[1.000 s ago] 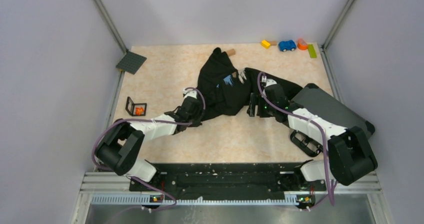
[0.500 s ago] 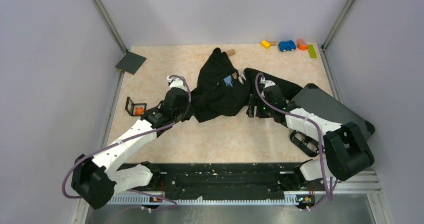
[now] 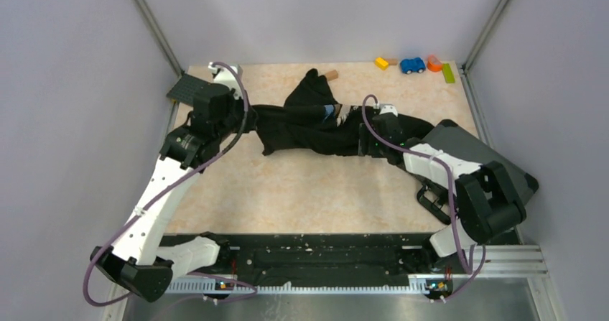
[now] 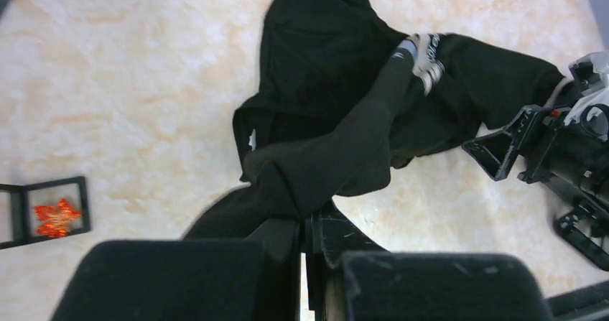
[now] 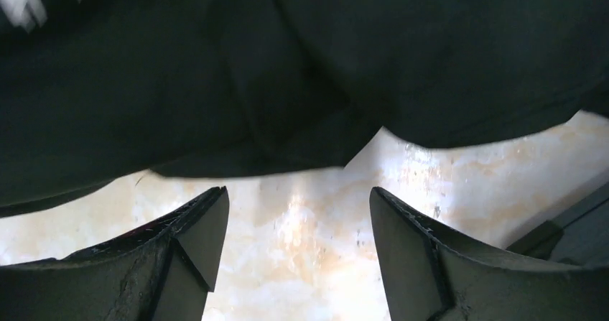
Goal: Pin the brooch onto the clothing
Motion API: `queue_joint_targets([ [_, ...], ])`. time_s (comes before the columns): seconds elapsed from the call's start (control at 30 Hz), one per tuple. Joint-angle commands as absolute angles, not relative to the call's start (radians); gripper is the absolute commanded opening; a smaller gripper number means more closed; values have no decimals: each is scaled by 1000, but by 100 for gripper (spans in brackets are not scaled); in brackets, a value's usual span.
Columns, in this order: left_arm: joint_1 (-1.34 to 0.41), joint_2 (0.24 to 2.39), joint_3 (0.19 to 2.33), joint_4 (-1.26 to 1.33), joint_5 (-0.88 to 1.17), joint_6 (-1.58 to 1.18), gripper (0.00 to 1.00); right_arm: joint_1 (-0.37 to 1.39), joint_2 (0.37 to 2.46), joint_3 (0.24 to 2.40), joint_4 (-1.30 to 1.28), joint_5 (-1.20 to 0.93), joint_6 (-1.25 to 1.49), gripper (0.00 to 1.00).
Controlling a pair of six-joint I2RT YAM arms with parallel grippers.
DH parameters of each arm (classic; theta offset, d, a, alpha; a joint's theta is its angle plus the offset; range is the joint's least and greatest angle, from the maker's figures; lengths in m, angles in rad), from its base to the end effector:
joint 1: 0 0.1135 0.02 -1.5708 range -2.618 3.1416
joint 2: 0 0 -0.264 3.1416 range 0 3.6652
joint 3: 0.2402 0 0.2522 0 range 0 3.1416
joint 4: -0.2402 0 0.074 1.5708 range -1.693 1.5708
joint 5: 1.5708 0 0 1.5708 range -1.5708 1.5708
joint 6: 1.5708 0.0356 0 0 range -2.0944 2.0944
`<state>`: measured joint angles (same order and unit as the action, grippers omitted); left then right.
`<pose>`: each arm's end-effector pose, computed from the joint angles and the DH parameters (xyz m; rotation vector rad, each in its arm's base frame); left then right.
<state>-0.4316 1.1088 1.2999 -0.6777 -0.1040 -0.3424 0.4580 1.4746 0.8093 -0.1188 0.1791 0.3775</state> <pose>0.2088 -0.0921 0.4041 0.0275 2.0752 -0.3715 0.2733 0.1277 0.1953 -0.0070 2.3480 0.2025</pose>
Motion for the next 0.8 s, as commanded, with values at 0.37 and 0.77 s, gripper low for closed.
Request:
queue_joint_targets([
  [0.37, -289, 985, 1034, -462, -188, -188, 0, 463, 1710, 957, -25, 76, 343, 57],
  [0.77, -285, 937, 991, -464, -386, -186, 0, 472, 1306, 995, -254, 174, 295, 0],
])
